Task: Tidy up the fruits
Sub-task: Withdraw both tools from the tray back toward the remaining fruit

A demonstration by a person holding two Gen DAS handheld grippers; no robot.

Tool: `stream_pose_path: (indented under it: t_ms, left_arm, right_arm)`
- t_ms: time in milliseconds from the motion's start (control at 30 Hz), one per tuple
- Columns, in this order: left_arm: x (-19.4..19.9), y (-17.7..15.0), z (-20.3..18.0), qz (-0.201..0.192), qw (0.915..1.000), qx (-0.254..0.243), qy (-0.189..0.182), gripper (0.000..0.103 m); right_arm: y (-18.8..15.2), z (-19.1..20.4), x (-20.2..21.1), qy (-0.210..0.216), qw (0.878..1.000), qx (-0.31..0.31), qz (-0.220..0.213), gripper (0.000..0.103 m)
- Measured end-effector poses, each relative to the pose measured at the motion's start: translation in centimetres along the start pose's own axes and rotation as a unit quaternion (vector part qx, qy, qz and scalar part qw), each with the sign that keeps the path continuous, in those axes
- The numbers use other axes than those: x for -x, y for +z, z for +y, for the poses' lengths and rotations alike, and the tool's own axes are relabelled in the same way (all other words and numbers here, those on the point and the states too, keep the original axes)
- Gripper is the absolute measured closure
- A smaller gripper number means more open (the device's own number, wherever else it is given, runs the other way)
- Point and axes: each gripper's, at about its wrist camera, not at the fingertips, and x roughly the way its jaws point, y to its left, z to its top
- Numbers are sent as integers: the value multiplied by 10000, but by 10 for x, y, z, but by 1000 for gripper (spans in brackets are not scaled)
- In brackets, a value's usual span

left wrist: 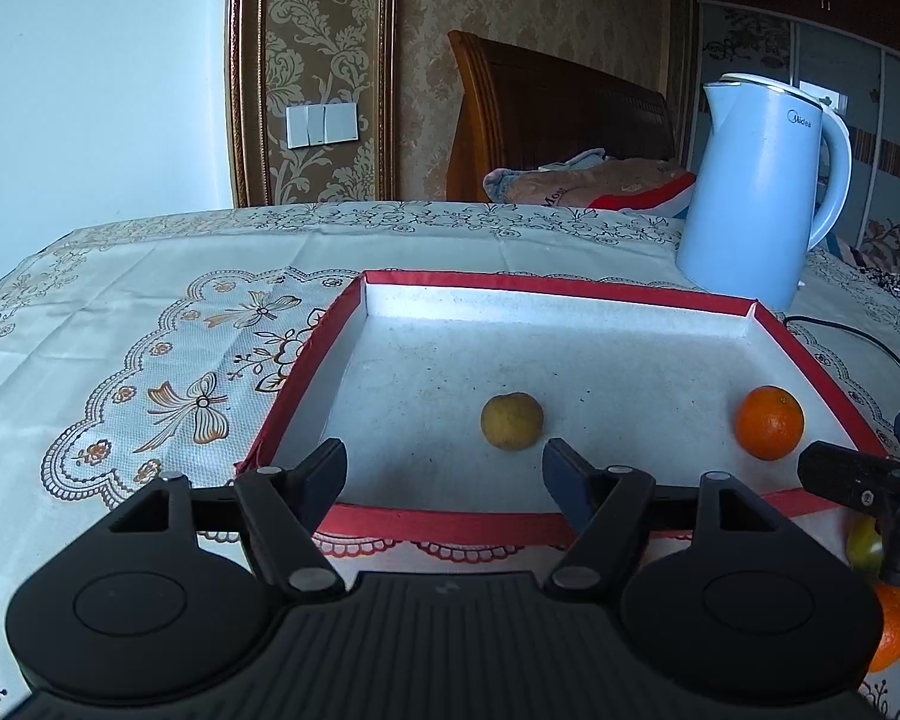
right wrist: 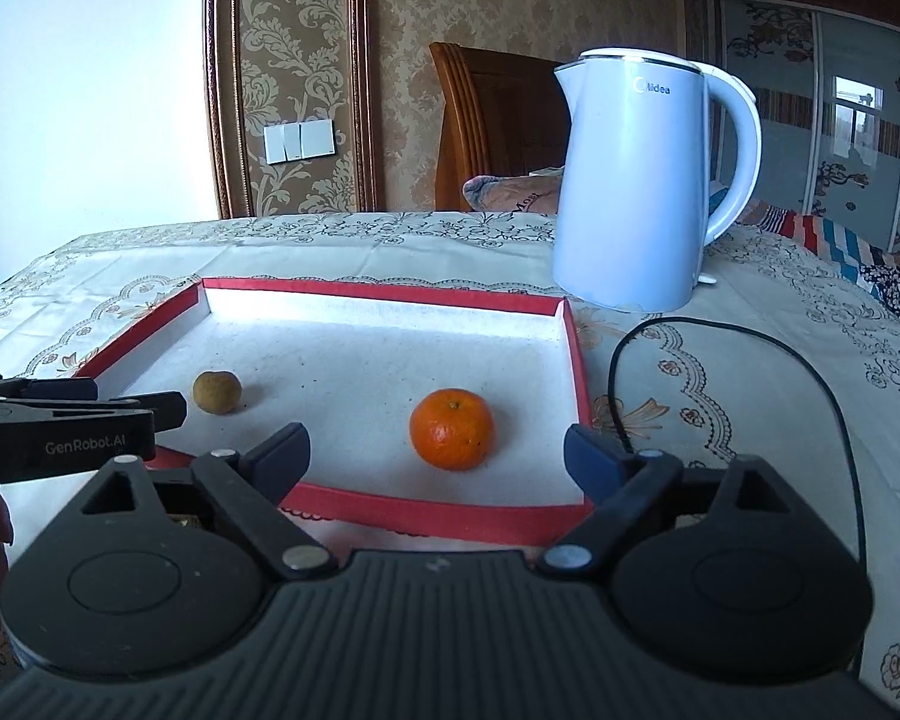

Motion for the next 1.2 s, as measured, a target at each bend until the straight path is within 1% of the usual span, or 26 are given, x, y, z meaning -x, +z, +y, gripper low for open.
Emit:
stream_pose_path:
  t_ms: [133,200,267,433,567,733,833,1067,1200]
  left_arm:
    - [13,-6,3,-197,9998,-20,57,31]
    - [18,-9,5,-241,9997,10,38,26]
    - [22,-11,7,-248,9997,65,-4,24]
    - [26,-17,13,-173,9998,109,-42,24]
    - [32,-25,18,-125,9998,171,-71,24]
    - [37,-35,30,21,9990,408,-152,24]
    - [41,-39,36,64,9985,524,-152,24]
    - [57,-49,46,-34,9972,737,-97,24]
    - [67,-56,52,10,9965,792,-249,23]
  right_arm:
    - [-9,-2,11,75,9999,-79,21,12]
    - [-12,-2,16,96,9999,-101,2,12]
    - [-17,-3,22,102,9999,-120,-32,11]
    - [-30,-6,31,56,9999,-107,-31,10]
    - [-40,-14,36,99,9996,-252,9,10]
    - [-50,-18,42,-40,9997,-246,-85,7]
    - [-53,-22,47,12,9996,-278,-84,7]
    - [-64,-31,57,15,9994,-340,-64,6]
    - [-66,-32,59,21,9995,-329,-37,6]
